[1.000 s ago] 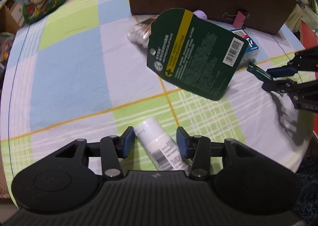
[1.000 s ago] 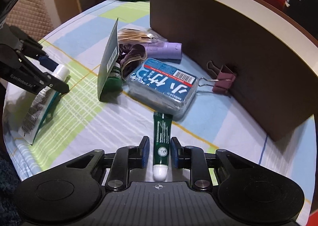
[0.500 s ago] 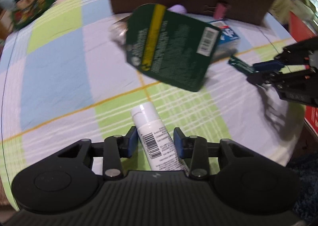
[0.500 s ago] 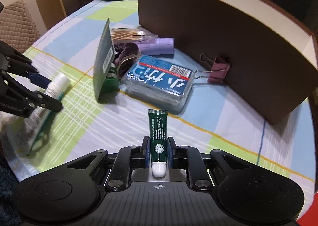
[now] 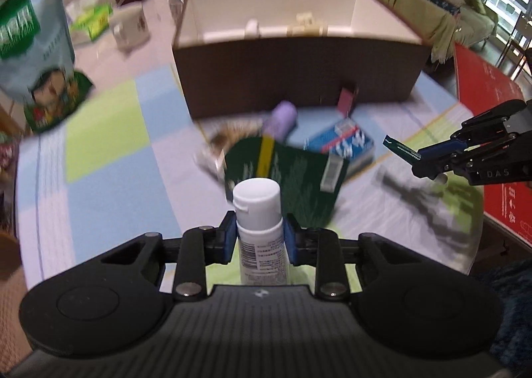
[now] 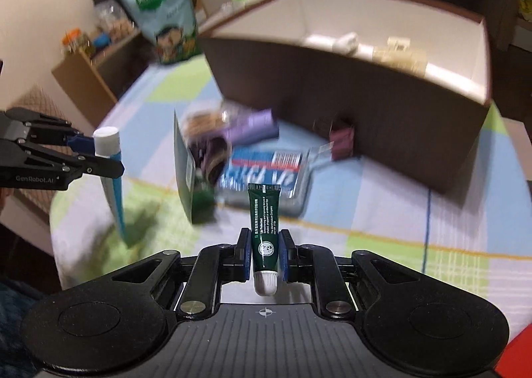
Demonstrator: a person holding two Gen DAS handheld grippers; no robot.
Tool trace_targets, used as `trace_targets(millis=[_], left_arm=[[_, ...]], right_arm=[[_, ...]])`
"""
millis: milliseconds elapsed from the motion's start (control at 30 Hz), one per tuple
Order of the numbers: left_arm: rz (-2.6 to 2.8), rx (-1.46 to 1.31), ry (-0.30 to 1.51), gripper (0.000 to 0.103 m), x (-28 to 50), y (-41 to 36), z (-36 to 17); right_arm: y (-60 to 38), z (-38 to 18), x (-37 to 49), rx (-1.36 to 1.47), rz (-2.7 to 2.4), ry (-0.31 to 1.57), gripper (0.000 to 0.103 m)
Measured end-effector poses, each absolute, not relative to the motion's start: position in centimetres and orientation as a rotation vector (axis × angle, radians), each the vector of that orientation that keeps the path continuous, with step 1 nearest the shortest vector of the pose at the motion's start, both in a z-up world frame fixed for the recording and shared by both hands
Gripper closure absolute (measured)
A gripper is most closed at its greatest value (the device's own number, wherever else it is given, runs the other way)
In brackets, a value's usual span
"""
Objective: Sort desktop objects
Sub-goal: 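Lift the cream tube and lip-balm tube toward the brown box with both grippers, then lower both held tubes into the box and open both grippers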
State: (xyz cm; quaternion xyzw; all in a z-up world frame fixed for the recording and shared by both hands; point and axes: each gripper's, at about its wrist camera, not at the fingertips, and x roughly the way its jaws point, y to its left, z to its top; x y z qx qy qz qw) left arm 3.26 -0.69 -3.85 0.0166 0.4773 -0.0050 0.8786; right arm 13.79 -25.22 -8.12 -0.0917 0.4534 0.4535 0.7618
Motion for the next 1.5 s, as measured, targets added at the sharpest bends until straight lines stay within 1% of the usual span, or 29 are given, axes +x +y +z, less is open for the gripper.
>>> trace_targets(millis=[267,467,833,1133,1500], left_arm=[[-0.032,0.061,0.849,0.078,5.1,-0.1,1.4],[-0.058,0.111,0.732,0.078,7.2,0.1,5.6],[-0.107,0.178,0.581,0.078,12.2,-0.6,10.0],[-0.137,0.171,0.564,0.078,17.1,-1.6,9.6],[-0.115,0.131,0.657,0.078,21.7,-1.3,6.0]], right_arm=[[-25.3,-4.3,15.9,-0.112,0.993,0.891,0.088],[-24.8,-1.2,17.7,-0.104,0.994,0.794,0.088],[-24.5,1.7,20.7,-0.115,0.969,0.691,0.088],[-23.9,2.2,23.0,-0.124,0.909,0.651,0.088],[-22.0,0.8,26.1,-0.093,0.87,0.673,0.088]])
